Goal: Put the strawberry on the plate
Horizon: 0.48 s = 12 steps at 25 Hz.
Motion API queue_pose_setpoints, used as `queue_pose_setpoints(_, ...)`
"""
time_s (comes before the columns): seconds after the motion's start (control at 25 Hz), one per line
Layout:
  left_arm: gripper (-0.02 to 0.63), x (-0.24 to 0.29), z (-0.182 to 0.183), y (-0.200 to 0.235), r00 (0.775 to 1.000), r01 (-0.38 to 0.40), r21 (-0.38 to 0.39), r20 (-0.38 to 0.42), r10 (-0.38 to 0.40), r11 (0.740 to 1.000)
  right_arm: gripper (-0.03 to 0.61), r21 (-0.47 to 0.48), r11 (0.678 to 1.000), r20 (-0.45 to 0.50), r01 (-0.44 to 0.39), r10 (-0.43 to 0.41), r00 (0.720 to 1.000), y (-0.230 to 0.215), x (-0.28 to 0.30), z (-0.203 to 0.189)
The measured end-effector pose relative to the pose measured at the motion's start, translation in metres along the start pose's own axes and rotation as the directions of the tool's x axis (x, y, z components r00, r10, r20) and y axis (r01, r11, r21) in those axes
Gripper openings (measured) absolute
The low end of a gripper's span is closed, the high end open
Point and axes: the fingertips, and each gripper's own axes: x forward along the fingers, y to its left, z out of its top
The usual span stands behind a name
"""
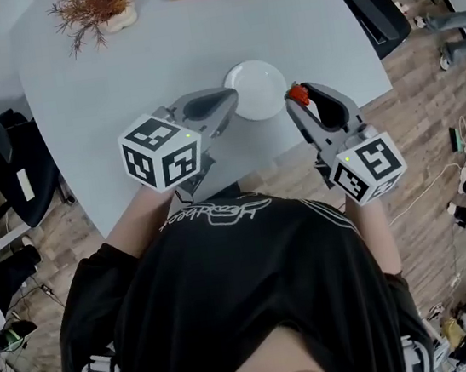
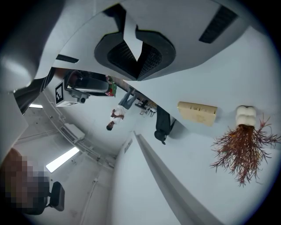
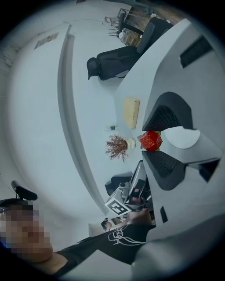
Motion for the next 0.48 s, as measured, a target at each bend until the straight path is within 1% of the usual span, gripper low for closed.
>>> queue_pose_setpoints(0.16,0.008,-0.004,-0.009,0.015,1.000,-0.020,-0.022,-0.002,0.020,1.000,0.133,-0.034,0.999,-0.038,-0.004,0.002,0.999,0.001,0.020,-0.010)
queue_pose_setpoints(0.32,0.008,-0.007,-0.016,0.026,1.000,-0.024,-0.040,-0.005,0.024,0.999,0.133,-0.074,0.997,-0.109,0.013,-0.021,0.994,-0.005,0.043,-0.036)
queue_pose_setpoints(0.48,0.008,-0.010,-0.027,0.041,0.999,-0.043,-0.055,-0.015,0.042,0.998,0.133,-0.072,0.997,-0.167,0.012,-0.024,0.986,-0.009,0.065,-0.059)
